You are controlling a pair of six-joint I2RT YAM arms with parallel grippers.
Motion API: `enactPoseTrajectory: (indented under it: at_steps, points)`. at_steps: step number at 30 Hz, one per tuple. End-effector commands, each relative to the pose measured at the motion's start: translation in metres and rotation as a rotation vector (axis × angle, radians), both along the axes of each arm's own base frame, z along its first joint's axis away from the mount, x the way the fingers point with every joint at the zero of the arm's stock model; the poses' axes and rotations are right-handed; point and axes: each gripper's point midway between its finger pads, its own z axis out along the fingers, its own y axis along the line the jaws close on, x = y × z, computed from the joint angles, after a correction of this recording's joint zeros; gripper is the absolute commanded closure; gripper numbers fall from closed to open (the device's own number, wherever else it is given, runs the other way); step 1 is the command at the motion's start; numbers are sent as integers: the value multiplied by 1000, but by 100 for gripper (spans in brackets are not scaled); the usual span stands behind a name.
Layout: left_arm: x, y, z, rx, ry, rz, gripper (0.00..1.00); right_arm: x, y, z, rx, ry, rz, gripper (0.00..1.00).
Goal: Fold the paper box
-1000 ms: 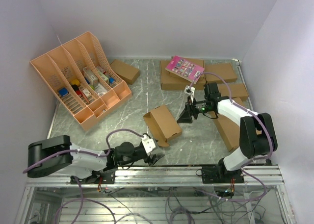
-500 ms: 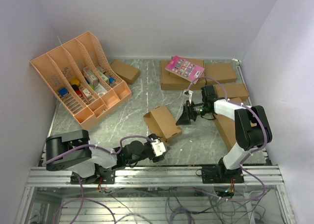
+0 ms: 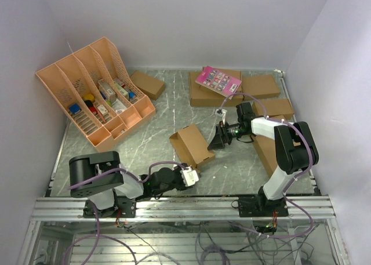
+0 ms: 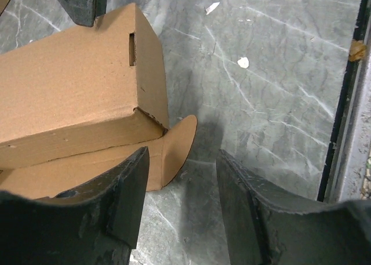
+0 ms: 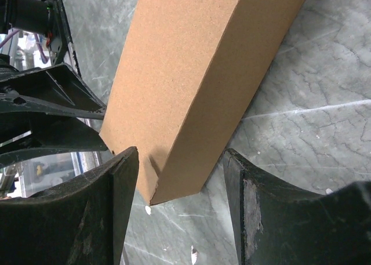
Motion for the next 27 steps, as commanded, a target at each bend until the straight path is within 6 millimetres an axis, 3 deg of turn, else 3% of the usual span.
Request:
enactPoseTrajectory:
  at_steps: [1, 10, 20, 27]
  points:
    - [12, -12, 18, -78, -45, 44, 42, 4, 1, 1, 2, -3, 1, 40]
    - [19, -14, 16, -89, -52, 79, 57, 4, 1, -2, -5, 5, 4, 40]
    - [18, -16, 13, -107, -34, 83, 60, 3, 2, -4, -5, 22, 4, 41]
    - [17, -18, 11, -110, -19, 82, 72, 2, 2, -6, -2, 35, 4, 41]
